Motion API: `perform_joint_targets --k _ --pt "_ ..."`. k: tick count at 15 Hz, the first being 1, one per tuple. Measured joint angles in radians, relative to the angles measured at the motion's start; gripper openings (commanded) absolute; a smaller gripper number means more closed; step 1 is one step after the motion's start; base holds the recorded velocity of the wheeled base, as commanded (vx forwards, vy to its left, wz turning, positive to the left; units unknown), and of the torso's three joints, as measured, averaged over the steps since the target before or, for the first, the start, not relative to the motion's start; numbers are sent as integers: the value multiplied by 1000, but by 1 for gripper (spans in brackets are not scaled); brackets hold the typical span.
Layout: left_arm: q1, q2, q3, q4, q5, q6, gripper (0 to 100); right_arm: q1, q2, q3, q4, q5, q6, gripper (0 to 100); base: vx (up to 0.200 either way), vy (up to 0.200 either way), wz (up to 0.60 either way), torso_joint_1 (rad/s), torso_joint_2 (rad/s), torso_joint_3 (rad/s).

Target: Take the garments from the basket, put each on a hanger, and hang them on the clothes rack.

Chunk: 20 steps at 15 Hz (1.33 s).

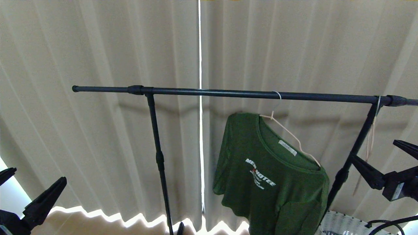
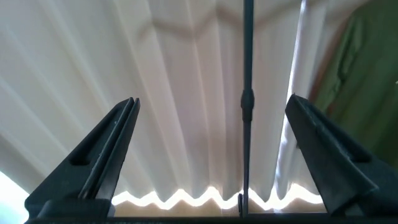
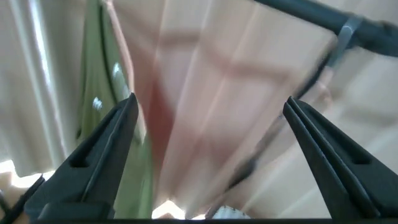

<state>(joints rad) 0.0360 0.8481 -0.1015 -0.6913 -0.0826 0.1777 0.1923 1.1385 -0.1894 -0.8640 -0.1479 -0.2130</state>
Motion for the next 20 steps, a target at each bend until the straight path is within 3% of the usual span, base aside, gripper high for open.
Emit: perform_joint_targets --k 8,20 --pt "-3 14 14 -2 0 5 100 -1 -5 34 -21 -2 -5 100 -200 0 0 4 4 2" --pt "3 0 5 -3 1 -1 100 0 -4 59 -18 -1 -6 100 0 0 0 0 0 0"
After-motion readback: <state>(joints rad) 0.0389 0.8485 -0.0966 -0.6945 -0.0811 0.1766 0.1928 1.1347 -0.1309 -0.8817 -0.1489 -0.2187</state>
